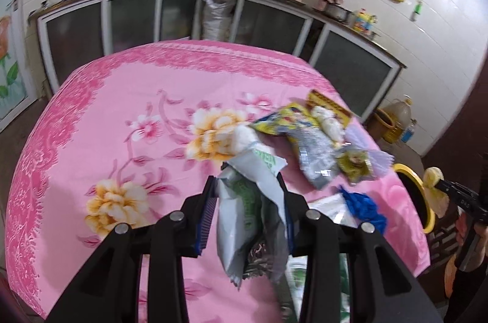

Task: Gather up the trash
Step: 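Carry both items over the yellow bin and open both tools to drop them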

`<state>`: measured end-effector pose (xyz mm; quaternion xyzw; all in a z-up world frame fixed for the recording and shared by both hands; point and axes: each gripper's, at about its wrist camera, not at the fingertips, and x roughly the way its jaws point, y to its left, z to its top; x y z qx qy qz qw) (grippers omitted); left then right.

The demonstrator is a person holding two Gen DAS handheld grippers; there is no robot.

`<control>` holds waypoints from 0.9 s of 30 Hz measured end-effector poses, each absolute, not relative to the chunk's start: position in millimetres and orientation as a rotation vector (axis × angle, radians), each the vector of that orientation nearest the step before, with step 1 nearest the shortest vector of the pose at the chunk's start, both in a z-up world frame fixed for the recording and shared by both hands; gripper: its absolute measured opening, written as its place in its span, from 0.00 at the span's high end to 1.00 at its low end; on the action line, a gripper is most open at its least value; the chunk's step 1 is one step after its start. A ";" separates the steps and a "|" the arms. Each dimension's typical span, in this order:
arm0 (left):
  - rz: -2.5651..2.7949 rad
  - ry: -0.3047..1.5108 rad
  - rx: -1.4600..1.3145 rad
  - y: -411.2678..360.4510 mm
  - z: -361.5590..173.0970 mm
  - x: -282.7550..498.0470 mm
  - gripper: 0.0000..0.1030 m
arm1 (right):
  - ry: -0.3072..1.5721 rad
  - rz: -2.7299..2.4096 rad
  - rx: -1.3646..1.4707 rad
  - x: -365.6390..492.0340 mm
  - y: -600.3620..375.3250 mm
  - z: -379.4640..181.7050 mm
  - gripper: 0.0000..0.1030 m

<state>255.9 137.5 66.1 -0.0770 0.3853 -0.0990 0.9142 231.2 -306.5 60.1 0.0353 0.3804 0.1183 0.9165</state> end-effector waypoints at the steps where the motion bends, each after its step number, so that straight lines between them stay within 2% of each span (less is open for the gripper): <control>1: -0.216 0.791 -0.150 130.3 68.4 254.5 0.66 | 0.781 0.240 0.080 228.9 -310.2 60.1 0.88; 7: -0.343 0.790 -0.092 63.3 79.0 257.2 0.66 | 0.771 0.189 0.117 216.7 -345.4 58.0 0.88; 16: -0.588 0.809 -0.006 -81.7 82.6 283.2 0.66 | 0.736 -0.002 0.201 197.9 -433.2 51.1 0.88; 27: -0.805 0.868 0.036 -244.9 59.9 309.0 0.66 | 0.749 -0.132 0.290 207.2 -508.9 23.3 0.88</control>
